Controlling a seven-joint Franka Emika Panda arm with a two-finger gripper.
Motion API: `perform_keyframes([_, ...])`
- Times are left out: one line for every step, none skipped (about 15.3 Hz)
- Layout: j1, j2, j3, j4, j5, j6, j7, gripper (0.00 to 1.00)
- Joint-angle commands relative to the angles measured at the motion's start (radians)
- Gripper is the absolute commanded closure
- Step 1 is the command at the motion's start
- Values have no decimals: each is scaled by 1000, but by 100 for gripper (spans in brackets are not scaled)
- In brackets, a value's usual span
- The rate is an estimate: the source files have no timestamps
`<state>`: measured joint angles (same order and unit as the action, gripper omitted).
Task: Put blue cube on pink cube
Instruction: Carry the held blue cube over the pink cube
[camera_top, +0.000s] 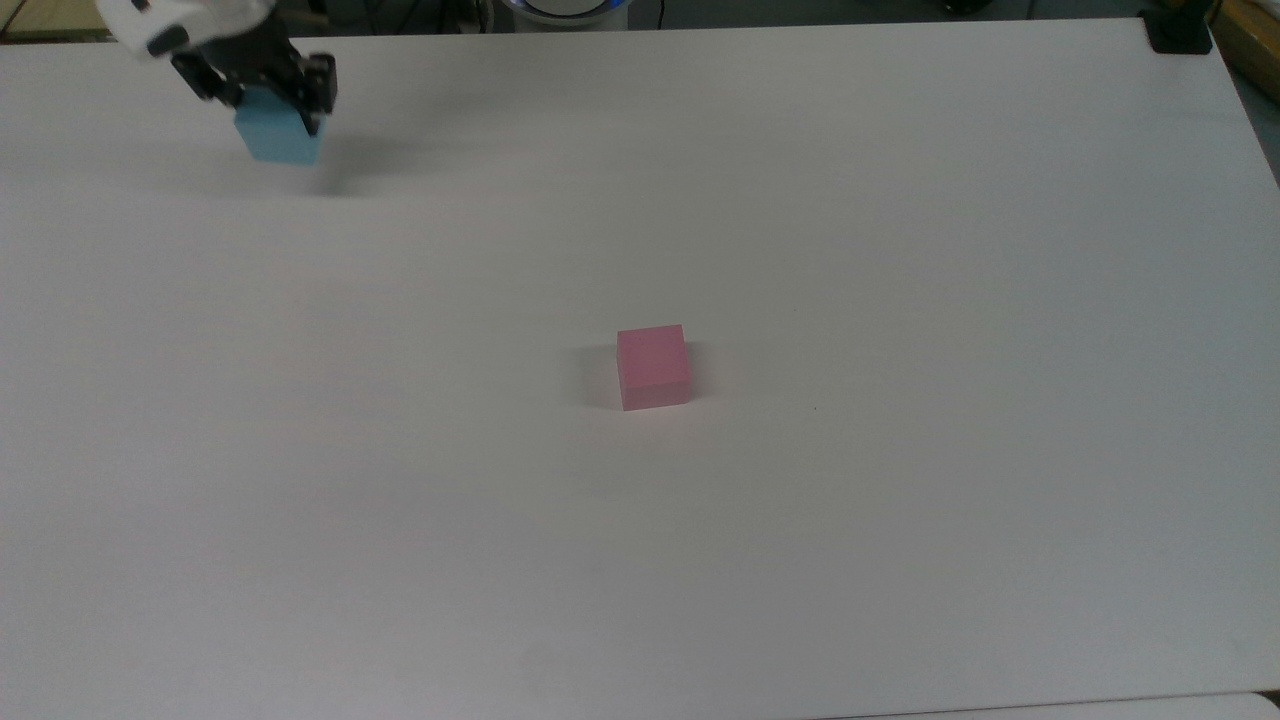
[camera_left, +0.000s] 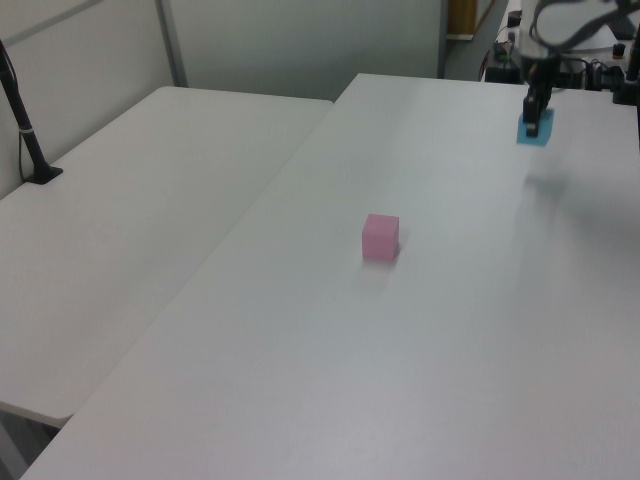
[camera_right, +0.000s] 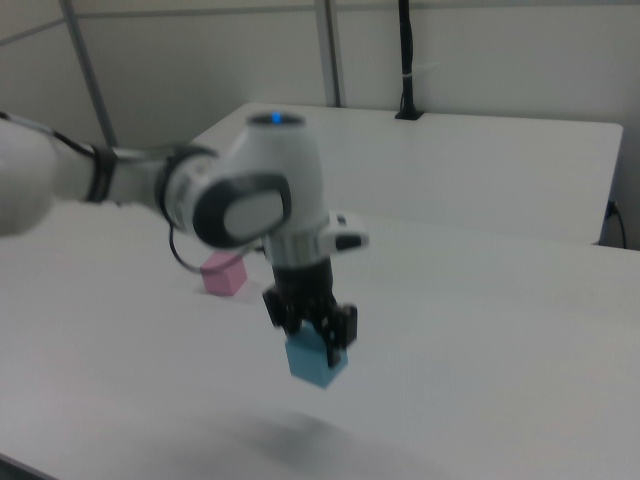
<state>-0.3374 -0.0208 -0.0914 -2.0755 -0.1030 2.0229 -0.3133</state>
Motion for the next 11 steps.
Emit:
perform_keyframes([12, -31, 12, 202, 6, -251, -26, 84])
perform_keyframes([14, -31, 13, 254, 11, -300, -24, 84])
perform_keyframes([14, -33, 15, 303, 20, -344, -26, 82])
perform_keyframes([15, -33, 21, 351, 25, -386, -26, 82])
perform_keyframes([23, -31, 27, 388, 28, -415, -26, 82])
perform_keyframes([37, -31, 27, 411, 29, -432, -26, 82])
perform_keyframes([49, -30, 27, 422, 32, -434, -24, 82])
perform_keyframes([64, -28, 27, 428, 34, -434, -23, 82])
perform_keyframes([93, -22, 27, 433, 32, -434, -17, 82])
perform_keyframes([145, -10, 27, 439, 32, -428, -13, 82])
perform_keyframes([176, 1, 27, 440, 32, -428, -12, 82])
